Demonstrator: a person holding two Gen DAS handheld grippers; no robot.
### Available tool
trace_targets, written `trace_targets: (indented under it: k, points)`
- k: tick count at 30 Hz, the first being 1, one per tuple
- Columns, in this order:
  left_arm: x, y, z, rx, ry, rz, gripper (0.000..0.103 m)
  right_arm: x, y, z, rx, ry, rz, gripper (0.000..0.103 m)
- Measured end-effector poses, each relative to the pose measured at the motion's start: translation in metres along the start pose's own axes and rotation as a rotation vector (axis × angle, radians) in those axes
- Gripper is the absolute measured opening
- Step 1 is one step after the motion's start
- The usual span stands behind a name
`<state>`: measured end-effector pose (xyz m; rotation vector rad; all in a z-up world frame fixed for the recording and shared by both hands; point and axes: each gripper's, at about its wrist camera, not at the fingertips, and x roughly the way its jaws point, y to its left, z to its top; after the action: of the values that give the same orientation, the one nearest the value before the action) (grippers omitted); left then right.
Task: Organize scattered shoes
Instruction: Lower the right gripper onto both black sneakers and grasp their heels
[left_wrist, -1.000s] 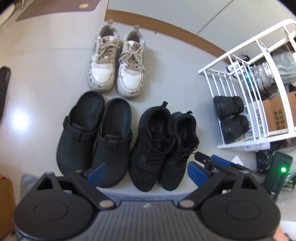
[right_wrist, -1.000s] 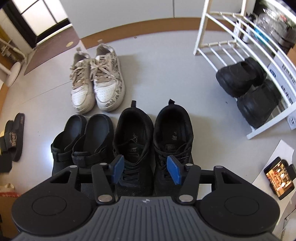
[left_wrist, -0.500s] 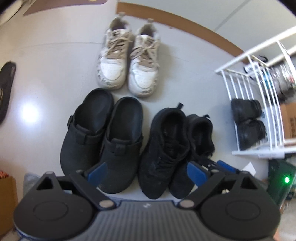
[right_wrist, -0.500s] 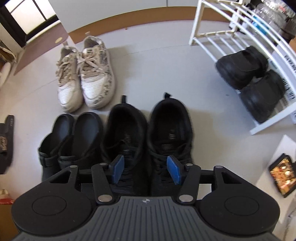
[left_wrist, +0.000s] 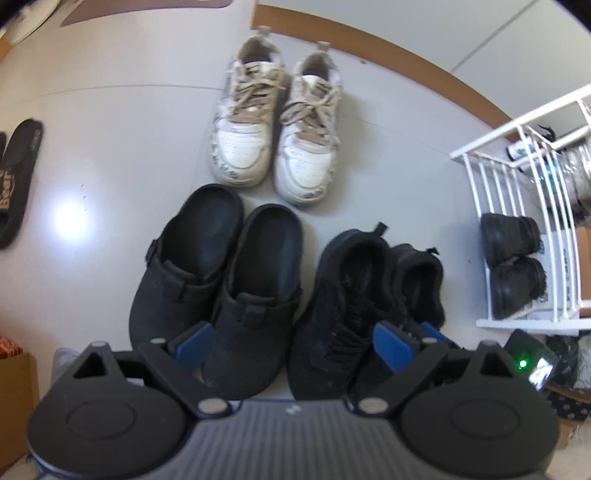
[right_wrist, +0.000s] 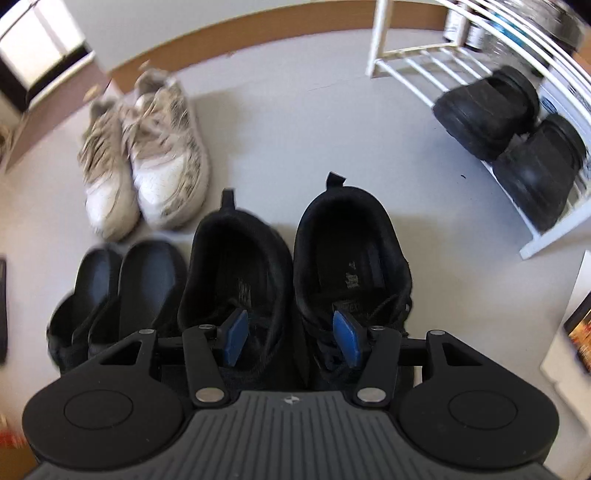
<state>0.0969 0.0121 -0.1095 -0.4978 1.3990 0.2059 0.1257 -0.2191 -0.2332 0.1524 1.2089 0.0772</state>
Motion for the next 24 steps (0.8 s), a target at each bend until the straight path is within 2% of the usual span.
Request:
trace_targets:
  k: [4,12,24]
  points:
    - [0.002,0.003,0.001,0.010,-0.005,0.027,0.095,0.018,0.004,0.004,0.013,-0.044,-0.036,0.056]
    - [0.006,0.008,0.004,0.002,0.008,0.025,0.095,0.042,0.004,-0.001,-0.048,0.053,-0.091,0.048]
    - [0.007,-0.004,0.001,0.037,0.003,0.001,0.095,0.036,0.009,-0.017,-0.196,0.135,-0.148,0.049]
